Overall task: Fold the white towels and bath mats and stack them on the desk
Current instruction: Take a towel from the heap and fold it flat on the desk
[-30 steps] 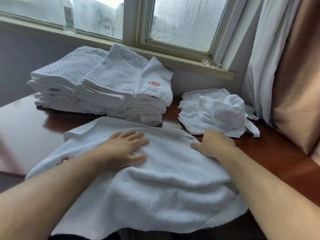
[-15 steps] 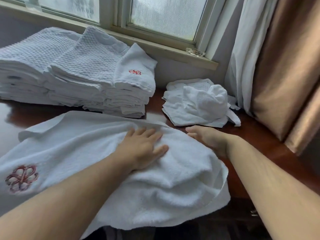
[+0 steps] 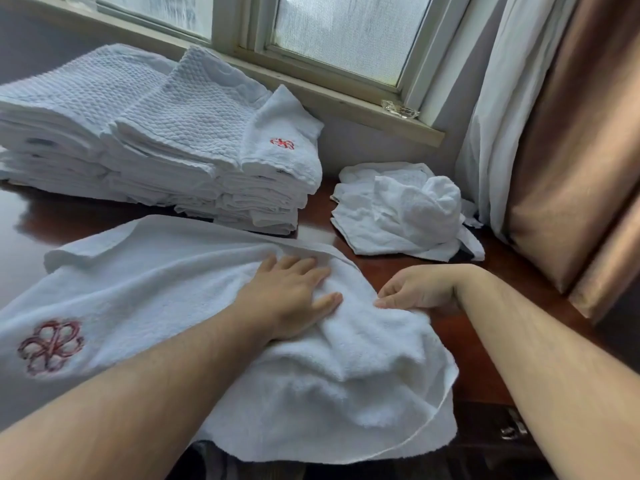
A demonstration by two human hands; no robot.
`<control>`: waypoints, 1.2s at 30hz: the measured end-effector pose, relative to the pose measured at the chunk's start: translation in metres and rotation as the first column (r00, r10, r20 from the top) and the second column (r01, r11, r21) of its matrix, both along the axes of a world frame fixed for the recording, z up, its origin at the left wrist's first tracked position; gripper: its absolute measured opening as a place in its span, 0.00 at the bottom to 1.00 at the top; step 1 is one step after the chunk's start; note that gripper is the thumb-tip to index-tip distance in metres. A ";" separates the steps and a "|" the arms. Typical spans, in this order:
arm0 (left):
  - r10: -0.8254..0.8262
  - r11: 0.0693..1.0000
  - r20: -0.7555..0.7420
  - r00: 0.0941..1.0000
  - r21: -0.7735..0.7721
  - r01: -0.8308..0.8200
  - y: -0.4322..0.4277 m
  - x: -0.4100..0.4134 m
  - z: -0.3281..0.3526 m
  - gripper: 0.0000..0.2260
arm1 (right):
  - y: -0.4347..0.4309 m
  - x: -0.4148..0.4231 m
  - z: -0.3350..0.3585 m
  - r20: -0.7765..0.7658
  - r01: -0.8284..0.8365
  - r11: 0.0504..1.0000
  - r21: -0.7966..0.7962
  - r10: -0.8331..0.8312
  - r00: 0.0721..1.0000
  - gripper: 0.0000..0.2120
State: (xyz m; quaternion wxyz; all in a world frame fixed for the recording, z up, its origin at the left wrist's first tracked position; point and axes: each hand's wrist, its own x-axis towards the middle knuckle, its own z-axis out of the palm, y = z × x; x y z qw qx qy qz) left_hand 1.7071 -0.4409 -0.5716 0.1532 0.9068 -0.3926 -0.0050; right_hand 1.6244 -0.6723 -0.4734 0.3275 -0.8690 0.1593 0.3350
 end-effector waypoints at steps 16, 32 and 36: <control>0.020 0.999 0.024 1.000 0.034 -0.021 0.001 0.002 -0.005 0.41 | -0.033 0.039 0.001 0.692 0.595 0.400 -0.697 0.156 0.705 0.20; 0.088 0.994 -0.022 0.996 0.069 -0.087 0.000 0.002 -0.008 0.37 | -0.024 -0.014 -0.027 0.406 0.425 0.515 -0.745 -0.155 0.901 0.17; -0.086 0.996 0.013 0.996 -0.021 0.087 0.004 -0.004 0.002 0.37 | -0.011 -0.003 -0.030 0.726 0.348 0.846 -0.403 0.064 0.685 0.15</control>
